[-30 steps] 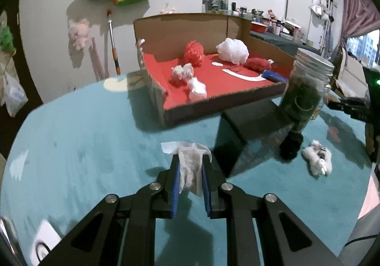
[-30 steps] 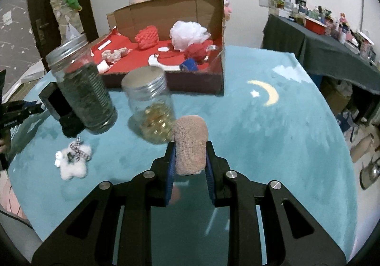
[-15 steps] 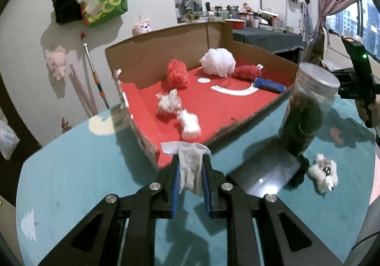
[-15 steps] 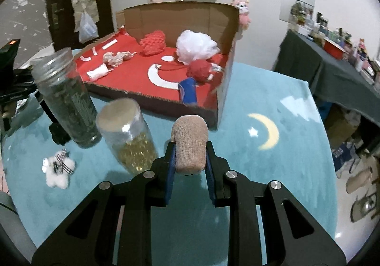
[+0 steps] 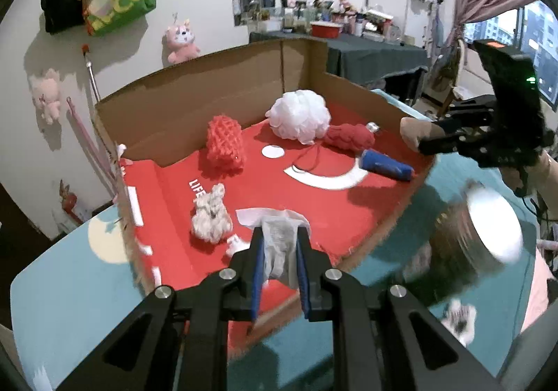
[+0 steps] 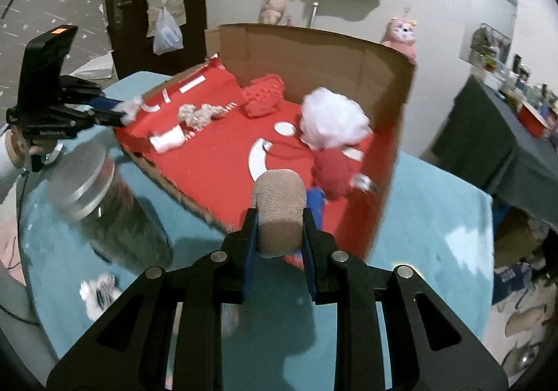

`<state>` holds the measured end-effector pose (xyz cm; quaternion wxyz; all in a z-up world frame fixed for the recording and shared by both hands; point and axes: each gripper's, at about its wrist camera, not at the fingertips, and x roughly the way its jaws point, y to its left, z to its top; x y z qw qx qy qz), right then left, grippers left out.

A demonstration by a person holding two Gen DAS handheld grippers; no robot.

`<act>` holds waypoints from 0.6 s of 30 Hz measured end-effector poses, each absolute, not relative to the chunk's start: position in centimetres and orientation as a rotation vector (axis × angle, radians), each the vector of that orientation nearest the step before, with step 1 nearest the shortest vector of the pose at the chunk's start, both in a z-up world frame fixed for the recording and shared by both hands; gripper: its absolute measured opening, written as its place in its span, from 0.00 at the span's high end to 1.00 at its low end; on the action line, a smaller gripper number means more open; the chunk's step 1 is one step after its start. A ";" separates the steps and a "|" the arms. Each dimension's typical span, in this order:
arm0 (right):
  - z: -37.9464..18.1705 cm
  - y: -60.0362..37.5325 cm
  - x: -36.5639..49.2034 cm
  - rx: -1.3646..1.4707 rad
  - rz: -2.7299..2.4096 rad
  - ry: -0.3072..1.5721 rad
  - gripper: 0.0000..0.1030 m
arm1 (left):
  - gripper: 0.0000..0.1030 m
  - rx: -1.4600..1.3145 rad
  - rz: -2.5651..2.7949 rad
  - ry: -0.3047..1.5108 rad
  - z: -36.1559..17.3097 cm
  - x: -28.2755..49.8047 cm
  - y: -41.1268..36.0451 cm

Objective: Organize soft objects
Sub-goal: 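Carry the white tissue with the left tool into the box while the right tool carries the tan pad, then open both tools to release the white tissue and tan pad in the box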

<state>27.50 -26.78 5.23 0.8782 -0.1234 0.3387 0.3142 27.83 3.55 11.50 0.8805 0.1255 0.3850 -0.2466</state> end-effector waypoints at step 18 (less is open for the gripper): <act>2.6 -18.9 40.4 -0.254 0.625 1.005 0.77 | 0.83 0.283 -0.439 1.037 7.3 37.6 -1.3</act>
